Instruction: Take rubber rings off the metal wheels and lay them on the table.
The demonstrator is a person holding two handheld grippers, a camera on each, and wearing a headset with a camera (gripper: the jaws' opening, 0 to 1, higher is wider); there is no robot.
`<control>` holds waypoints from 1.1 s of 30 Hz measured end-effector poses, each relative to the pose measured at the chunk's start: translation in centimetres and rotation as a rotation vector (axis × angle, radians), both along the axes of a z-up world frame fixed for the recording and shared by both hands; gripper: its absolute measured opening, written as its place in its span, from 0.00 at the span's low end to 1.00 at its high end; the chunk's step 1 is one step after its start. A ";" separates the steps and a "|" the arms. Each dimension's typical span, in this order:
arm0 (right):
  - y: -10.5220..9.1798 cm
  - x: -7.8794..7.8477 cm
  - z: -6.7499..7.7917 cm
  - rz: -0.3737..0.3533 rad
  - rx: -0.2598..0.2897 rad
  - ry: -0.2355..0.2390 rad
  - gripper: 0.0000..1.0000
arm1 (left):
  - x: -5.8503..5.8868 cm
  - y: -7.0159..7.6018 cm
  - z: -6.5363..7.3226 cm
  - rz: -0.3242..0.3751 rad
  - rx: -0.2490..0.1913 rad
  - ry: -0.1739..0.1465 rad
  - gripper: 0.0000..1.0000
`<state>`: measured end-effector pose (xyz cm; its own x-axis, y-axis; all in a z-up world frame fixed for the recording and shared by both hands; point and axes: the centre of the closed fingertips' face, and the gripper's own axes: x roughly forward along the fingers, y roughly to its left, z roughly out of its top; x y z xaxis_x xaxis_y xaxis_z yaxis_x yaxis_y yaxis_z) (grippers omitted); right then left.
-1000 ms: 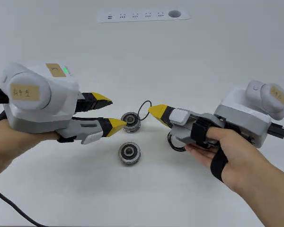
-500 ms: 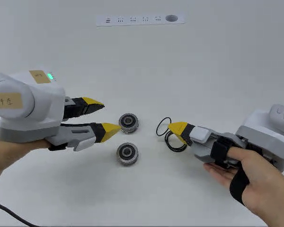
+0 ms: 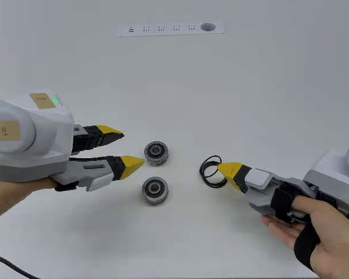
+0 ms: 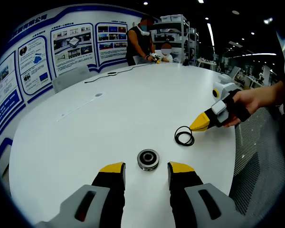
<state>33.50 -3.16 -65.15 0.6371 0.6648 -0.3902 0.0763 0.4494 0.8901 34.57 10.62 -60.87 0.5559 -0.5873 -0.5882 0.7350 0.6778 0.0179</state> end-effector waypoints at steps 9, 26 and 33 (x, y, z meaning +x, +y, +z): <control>-1.1 -0.2 -1.1 -0.025 -0.070 0.037 0.05 | -0.1 0.2 -0.1 0.002 0.003 0.005 0.37; -1.8 -0.4 -1.0 -0.042 -0.092 0.029 0.08 | -0.4 0.4 -0.1 0.007 0.001 0.006 0.37; -2.3 0.1 -0.1 -0.052 -0.095 -0.003 0.10 | -0.5 1.3 0.5 0.034 -0.009 -0.004 0.37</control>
